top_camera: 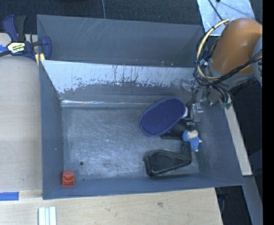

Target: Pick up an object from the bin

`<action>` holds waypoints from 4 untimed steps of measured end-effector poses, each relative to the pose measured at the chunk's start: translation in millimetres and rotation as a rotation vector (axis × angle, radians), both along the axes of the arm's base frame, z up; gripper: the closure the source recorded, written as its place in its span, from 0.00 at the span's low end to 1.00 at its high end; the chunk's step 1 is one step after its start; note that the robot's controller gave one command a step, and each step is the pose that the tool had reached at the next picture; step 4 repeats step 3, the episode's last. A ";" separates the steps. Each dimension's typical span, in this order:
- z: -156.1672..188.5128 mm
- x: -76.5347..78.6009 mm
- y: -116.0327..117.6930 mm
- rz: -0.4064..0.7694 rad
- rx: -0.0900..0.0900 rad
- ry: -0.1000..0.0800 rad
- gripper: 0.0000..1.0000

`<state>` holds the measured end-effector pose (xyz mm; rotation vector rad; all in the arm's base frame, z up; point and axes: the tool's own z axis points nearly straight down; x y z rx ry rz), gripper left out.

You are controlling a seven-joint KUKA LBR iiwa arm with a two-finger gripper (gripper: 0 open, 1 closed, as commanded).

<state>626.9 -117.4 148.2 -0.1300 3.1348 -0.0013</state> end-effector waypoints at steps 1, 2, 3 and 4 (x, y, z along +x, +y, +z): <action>-69.8 -30.4 18.8 0.204 0.001 -0.004 0.00; -67.5 -30.4 16.7 0.204 -0.003 -0.001 1.00; 129.0 -23.7 10.3 0.669 -0.006 -0.006 1.00; 129.0 -23.7 10.3 0.669 -0.006 -0.006 1.00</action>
Offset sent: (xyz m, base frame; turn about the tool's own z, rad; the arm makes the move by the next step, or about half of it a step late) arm -0.0325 0.0180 -0.0708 -0.2058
